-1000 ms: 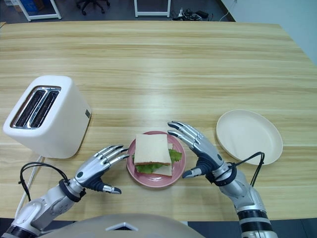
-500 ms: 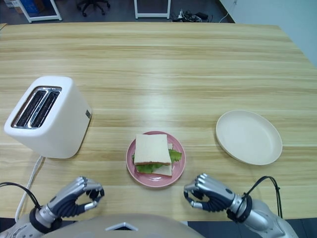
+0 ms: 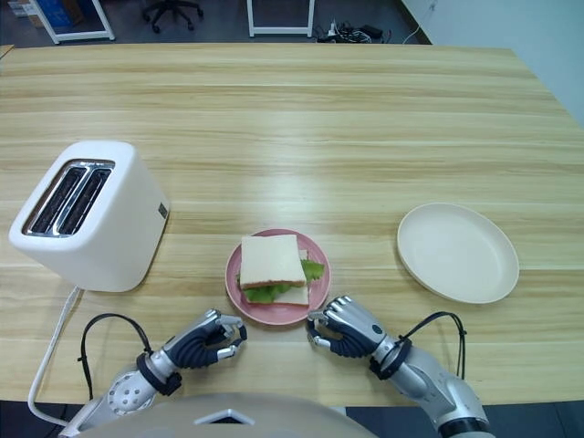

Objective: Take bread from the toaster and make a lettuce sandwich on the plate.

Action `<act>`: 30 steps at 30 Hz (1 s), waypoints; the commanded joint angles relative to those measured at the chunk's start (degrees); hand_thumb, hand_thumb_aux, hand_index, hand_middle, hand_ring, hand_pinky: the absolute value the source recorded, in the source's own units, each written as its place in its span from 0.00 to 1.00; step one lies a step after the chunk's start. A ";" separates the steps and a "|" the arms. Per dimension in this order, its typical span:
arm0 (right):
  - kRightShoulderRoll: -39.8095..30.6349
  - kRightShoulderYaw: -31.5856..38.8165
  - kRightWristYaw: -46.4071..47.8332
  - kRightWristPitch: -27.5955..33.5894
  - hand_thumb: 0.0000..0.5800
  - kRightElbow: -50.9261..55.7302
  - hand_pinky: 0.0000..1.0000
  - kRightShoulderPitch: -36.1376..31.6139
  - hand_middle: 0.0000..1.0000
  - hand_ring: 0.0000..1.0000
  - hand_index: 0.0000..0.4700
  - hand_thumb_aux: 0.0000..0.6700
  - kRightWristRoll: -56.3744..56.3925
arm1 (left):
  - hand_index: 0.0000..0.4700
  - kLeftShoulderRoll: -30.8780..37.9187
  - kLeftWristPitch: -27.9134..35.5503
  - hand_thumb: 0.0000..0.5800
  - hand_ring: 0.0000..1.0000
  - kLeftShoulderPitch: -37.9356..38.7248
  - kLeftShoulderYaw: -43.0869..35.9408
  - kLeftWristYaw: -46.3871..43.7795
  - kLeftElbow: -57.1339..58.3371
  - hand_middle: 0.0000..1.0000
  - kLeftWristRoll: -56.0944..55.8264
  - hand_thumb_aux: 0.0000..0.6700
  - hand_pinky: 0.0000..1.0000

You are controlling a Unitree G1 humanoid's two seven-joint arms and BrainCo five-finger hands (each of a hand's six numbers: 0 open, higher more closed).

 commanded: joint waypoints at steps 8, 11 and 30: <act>8.95 7.31 -7.63 10.56 1.00 14.98 1.00 -16.69 1.00 1.00 1.00 1.00 -0.79 | 1.00 -8.09 7.91 1.00 1.00 -18.28 2.64 9.29 23.74 1.00 5.58 1.00 1.00; 12.92 7.91 -9.83 12.77 1.00 23.63 1.00 -23.87 1.00 1.00 1.00 1.00 1.95 | 1.00 -9.15 7.38 1.00 1.00 -22.44 3.49 13.76 29.19 1.00 6.44 1.00 1.00; 12.92 4.13 -34.04 -1.50 0.00 10.02 0.00 -18.16 0.00 0.00 0.00 0.00 5.15 | 0.00 -12.34 -29.87 0.00 0.00 -18.49 1.77 17.86 26.69 0.00 -3.82 0.00 0.00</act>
